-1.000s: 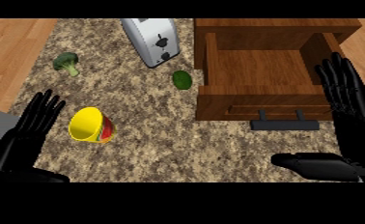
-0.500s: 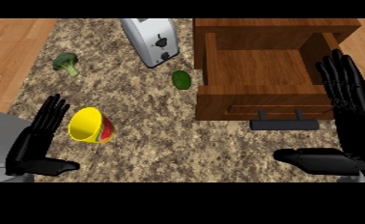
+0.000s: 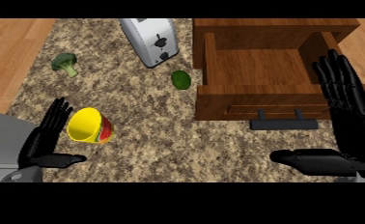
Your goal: Pick up the cup, place it into the drawer and close the drawer
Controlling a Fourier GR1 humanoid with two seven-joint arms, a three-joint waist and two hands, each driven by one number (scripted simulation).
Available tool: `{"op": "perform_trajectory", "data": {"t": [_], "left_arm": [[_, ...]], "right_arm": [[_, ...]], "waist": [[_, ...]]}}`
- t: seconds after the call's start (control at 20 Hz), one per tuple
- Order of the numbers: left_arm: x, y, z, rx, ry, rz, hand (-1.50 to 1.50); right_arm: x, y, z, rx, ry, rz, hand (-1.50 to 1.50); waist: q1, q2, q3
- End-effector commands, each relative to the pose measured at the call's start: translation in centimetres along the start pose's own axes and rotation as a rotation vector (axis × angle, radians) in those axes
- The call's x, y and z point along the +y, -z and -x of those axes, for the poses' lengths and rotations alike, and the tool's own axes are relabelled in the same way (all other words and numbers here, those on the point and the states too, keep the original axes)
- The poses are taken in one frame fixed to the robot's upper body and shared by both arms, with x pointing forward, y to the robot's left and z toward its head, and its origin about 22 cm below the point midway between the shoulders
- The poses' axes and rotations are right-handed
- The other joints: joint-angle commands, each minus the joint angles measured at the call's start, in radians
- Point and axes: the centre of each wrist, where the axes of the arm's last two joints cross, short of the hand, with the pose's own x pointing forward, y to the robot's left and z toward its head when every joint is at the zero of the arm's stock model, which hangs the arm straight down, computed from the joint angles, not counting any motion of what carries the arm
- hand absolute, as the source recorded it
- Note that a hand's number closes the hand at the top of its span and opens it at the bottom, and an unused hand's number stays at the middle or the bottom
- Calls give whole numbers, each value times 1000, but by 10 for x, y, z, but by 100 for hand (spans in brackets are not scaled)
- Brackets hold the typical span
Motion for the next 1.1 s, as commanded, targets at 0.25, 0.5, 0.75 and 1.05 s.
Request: {"op": "perform_trajectory", "data": {"t": [0.25, 0.5, 0.75, 1.05], "left_arm": [[-5, -12, 26, -89, -55, 5, -150], [1, 4, 17, -95, -28, 26, -150], [-25, 7, 30, -102, -55, 56, -150], [-34, 6, 35, -95, -89, 56, -150]], "right_arm": [[-2, 8, -2, -11, 2, -20, -150], [0, 11, 9, -17, 2, -14, -150], [13, -4, -5, -17, 16, -22, -150], [-3, 19, -7, -10, 15, -34, -150]], "waist": [[-6, 3, -2], [-13, 8, -3], [-15, 3, -2], [-11, 7, -3]]}}
